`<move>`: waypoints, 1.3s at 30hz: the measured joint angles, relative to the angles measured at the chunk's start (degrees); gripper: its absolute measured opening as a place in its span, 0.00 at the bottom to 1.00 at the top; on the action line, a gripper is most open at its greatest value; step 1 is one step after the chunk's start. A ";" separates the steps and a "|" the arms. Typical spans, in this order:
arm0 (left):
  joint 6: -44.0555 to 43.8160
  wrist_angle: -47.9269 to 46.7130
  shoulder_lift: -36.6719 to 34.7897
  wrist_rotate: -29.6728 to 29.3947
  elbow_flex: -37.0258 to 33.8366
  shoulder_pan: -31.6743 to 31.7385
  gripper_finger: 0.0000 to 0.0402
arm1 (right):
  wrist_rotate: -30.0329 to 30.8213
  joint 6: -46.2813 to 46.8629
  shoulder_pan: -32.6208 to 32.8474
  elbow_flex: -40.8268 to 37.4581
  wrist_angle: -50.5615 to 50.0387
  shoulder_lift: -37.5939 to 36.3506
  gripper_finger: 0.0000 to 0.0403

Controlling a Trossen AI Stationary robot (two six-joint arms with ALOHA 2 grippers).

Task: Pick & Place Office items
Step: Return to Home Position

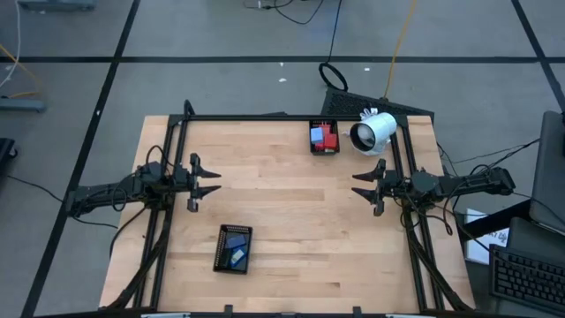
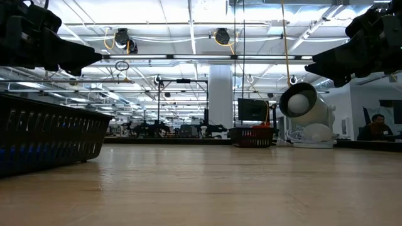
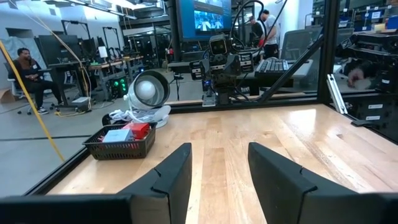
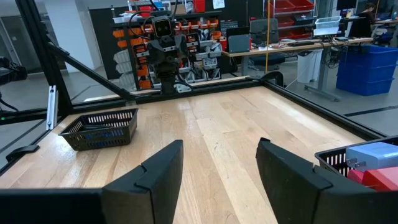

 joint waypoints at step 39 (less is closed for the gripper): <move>0.08 0.00 0.00 0.00 0.00 0.00 0.48 | 0.02 -0.02 0.00 0.01 0.00 -0.01 0.49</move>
